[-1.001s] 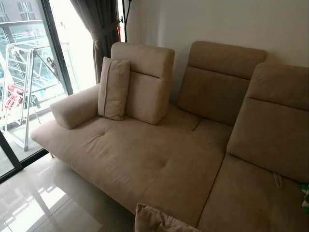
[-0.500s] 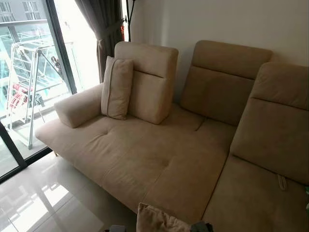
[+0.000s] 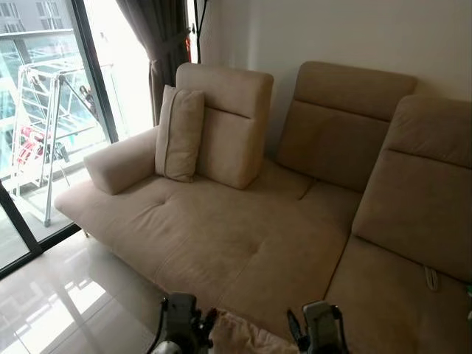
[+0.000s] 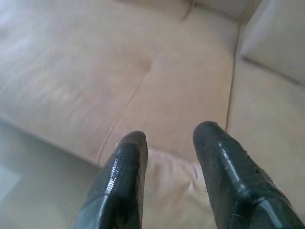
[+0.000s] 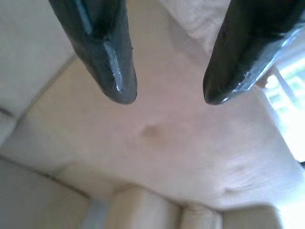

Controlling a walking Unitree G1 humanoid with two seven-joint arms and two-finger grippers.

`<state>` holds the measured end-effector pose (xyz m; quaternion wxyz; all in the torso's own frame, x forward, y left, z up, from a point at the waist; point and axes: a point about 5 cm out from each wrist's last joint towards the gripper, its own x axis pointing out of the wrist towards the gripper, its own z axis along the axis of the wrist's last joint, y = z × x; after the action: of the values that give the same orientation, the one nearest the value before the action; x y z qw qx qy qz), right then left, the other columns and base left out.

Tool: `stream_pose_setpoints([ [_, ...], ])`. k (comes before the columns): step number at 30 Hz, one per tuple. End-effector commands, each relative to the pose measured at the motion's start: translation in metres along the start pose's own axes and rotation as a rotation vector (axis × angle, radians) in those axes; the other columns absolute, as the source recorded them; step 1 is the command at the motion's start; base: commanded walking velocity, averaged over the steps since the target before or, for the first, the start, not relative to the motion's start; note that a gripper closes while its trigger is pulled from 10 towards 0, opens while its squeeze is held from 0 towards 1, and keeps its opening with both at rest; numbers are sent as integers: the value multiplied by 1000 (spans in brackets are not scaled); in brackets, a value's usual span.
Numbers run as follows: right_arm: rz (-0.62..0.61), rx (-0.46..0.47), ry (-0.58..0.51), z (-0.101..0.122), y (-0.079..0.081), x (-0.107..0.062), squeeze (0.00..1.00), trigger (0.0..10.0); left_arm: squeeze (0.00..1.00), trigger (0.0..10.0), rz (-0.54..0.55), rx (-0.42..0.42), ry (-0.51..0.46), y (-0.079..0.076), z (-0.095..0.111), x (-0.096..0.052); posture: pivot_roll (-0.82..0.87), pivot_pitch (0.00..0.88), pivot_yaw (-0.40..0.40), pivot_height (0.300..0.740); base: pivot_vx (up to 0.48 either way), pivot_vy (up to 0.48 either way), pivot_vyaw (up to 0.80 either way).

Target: Move the pillow to the sofa from floor

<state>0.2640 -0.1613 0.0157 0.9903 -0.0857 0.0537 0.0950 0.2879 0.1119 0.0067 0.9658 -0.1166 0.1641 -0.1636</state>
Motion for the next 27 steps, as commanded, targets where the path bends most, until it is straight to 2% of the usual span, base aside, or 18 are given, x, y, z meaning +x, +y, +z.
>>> stream_pose_setpoints([
  [1, 12, 8, -36, 5, 3, -2, 0, 10000, 0, 10000, 9, -4, -20, 4, 0, -4, 150, 0, 3, 740, 0, 0, 0],
  [6, 21, -1, -93, 14, 3, -4, 0, 10000, 0, 10000, 27, -20, -69, 9, 10, -3, 149, 0, 3, 740, 0, 0, 0],
  [12, 26, -14, -104, 14, 3, -7, 0, 10000, 0, 10000, 16, -25, -115, 7, 17, -2, 148, 0, 5, 735, 0, 0, 0],
  [13, 26, -15, -104, 14, 4, -8, 0, 10000, 427, 10000, 9, -24, -126, 6, 18, -1, 147, 0, 6, 730, 0, 0, 0],
  [14, 26, -15, -104, 14, 4, -8, 0, 10000, 427, 10000, 9, -24, -126, 6, 18, -1, 147, 0, 6, 730, 0, 0, 0],
  [15, 28, -15, -102, 14, 5, -8, 0, 10000, 1000, 10000, -10, -32, -145, 4, 20, -1, 145, 0, 6, 725, 0, 0, 0],
  [27, 31, -12, -89, 14, 6, -11, 0, 10000, 1000, 10000, -39, -11, -156, -2, 23, 0, 139, 0, 6, 685, 0, 0, 0],
])
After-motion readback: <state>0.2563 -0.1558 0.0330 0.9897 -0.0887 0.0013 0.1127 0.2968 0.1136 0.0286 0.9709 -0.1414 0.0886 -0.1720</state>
